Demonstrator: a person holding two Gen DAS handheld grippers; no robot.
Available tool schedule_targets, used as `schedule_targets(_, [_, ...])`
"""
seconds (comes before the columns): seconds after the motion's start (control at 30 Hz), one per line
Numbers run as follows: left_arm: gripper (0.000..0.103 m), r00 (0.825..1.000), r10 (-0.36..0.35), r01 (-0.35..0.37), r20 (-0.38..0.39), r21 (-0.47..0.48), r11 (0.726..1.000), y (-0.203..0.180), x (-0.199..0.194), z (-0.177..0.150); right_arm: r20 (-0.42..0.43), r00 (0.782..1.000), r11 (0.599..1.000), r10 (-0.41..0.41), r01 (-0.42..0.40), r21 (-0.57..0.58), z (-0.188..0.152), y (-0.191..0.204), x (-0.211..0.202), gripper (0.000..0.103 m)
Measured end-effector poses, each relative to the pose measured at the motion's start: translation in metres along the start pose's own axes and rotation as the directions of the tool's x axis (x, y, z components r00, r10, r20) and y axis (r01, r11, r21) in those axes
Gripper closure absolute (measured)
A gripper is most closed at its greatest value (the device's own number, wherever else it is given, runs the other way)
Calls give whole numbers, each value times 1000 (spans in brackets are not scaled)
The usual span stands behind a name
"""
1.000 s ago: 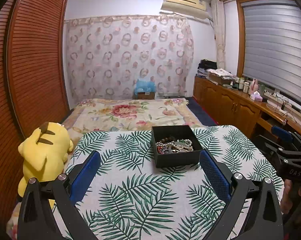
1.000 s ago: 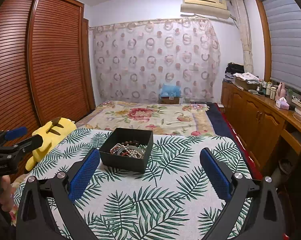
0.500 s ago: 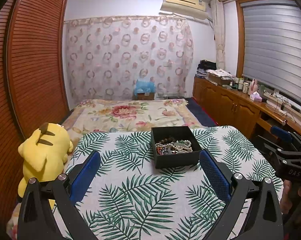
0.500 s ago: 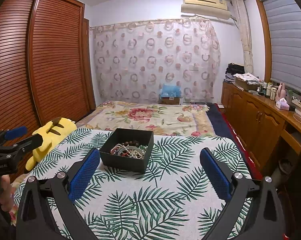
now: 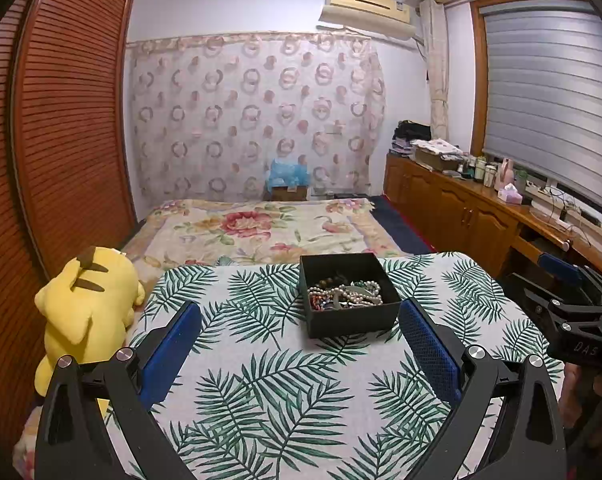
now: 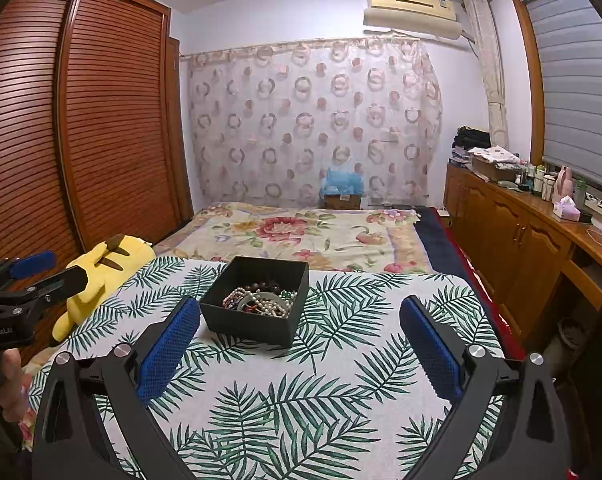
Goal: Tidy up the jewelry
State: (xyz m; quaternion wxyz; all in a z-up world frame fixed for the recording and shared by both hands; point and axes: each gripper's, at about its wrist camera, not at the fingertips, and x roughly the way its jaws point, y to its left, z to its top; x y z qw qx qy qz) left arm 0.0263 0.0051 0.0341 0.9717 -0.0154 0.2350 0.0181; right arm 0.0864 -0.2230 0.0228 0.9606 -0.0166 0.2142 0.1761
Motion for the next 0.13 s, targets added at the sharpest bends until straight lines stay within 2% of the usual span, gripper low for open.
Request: schedule_targets(0.13, [8,1000,0,0,1,-1,1000,0,0,0,-1,1000,1000,1,-1,2,-1,0,1,2])
